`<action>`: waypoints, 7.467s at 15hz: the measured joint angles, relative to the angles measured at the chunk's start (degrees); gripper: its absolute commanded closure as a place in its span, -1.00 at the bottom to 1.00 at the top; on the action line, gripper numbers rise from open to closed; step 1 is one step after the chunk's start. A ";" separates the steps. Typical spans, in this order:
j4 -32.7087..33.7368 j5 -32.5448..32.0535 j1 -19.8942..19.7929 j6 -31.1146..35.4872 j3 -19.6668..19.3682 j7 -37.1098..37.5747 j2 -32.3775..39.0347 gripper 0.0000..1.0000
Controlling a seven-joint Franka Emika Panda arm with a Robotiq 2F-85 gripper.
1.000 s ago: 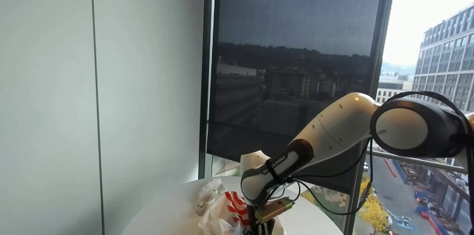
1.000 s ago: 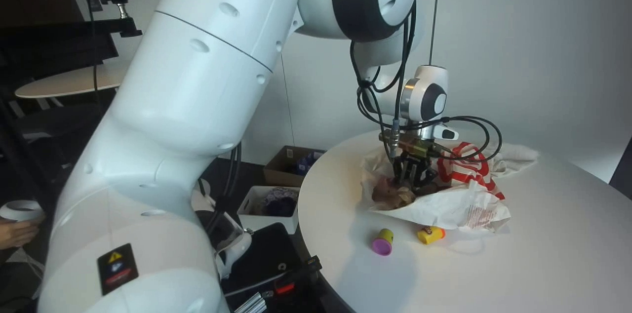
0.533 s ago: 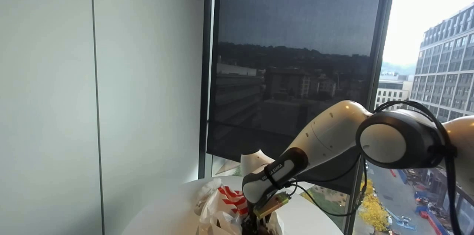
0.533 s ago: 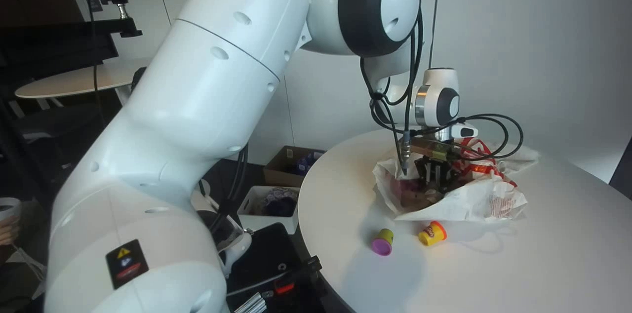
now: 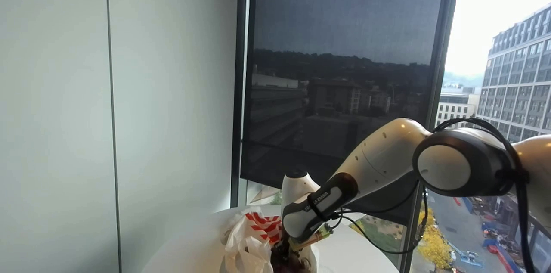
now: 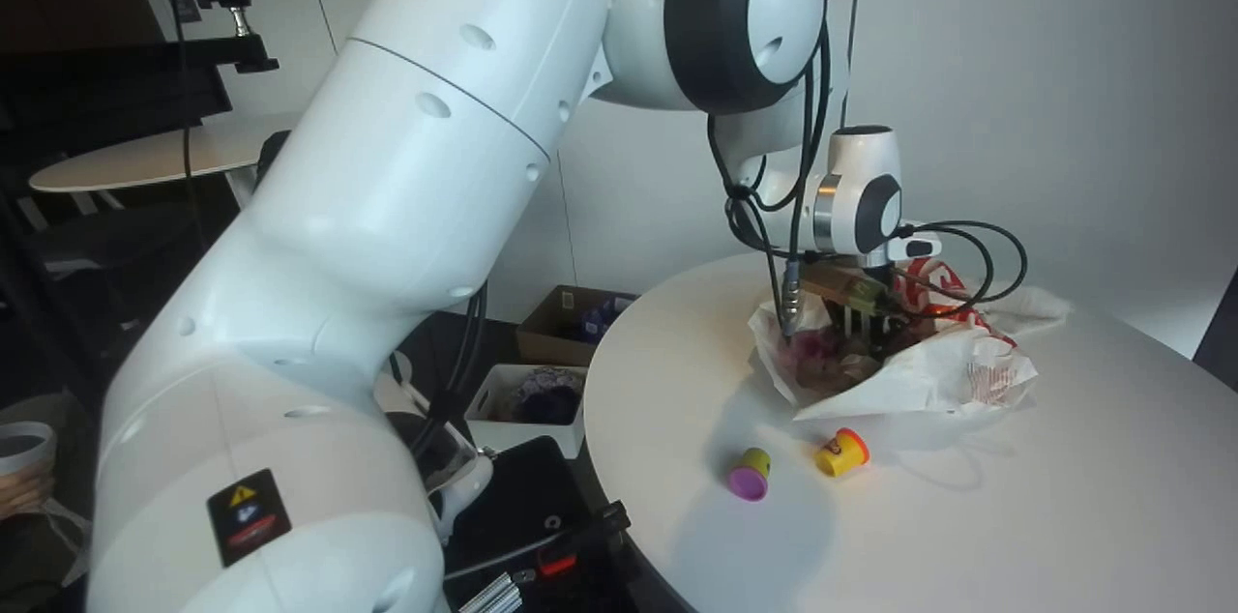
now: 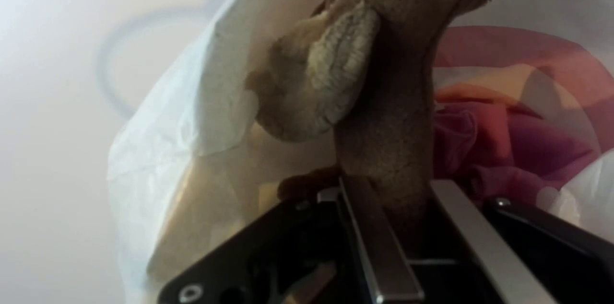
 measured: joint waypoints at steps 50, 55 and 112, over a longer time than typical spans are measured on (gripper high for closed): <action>-26.50 1.05 -0.69 22.51 -6.14 -2.78 -4.03 0.44; -27.78 0.32 5.31 18.62 -9.00 -0.98 -9.63 0.45; -44.41 -21.98 13.41 23.89 -12.26 7.51 -13.42 -0.02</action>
